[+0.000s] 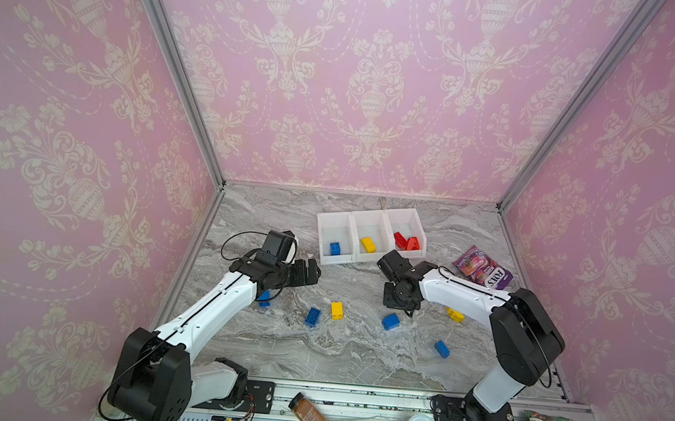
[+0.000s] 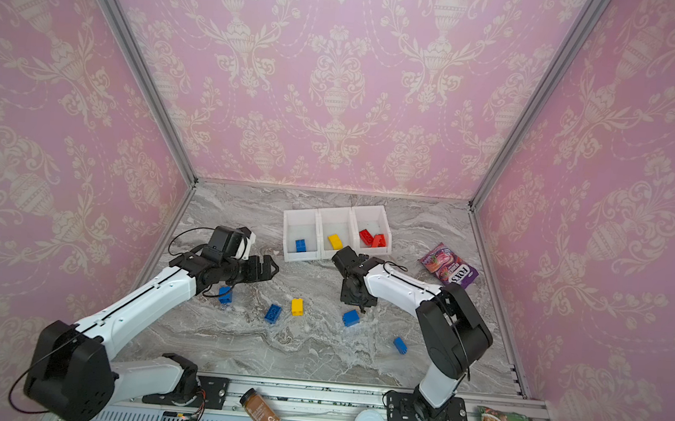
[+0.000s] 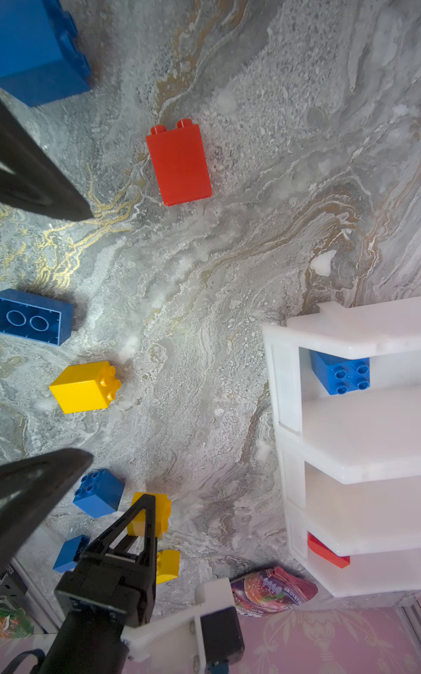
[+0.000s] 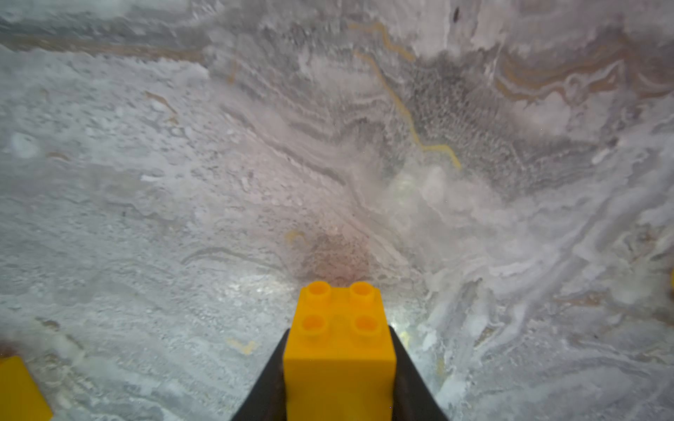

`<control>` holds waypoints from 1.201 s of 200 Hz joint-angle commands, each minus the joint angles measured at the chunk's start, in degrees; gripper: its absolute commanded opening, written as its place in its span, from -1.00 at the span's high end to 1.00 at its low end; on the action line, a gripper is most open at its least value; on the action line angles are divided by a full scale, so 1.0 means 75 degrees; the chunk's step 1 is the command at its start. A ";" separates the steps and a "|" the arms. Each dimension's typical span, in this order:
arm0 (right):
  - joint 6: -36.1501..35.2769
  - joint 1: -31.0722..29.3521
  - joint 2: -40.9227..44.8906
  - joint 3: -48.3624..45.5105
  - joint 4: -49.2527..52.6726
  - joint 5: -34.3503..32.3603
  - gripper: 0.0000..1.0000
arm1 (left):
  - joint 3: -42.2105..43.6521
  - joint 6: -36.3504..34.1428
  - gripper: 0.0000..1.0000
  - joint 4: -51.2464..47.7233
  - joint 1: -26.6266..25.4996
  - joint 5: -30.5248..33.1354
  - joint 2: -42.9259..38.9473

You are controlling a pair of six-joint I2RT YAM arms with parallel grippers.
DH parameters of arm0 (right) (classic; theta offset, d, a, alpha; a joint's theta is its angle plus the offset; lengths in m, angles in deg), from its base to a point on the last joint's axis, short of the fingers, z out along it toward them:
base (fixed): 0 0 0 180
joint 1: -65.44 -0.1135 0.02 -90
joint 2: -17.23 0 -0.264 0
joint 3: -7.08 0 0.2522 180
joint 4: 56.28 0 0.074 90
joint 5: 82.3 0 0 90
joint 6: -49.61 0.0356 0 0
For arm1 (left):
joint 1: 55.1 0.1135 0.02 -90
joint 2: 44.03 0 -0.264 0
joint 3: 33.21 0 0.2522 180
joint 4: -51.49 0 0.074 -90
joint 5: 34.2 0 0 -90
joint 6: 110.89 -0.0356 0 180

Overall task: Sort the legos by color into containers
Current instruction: 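Lift the yellow brick with the right gripper and carry it over the yellow compartment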

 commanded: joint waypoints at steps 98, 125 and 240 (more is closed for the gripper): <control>-0.2334 0.0328 -0.2036 0.4608 0.0491 -0.0628 0.42 | 0.0146 0.0283 -0.99 -0.0004 0.0065 -0.0149 -0.0231; -0.2554 0.0576 -0.3031 0.5788 0.0557 -0.0559 0.42 | 0.0186 0.0368 -0.99 0.0060 0.0057 -0.0196 -0.0241; -0.2447 0.1082 -0.4923 0.7834 0.0685 -0.0082 0.15 | 0.0310 0.0441 -0.99 0.0065 0.0064 -0.0149 -0.0445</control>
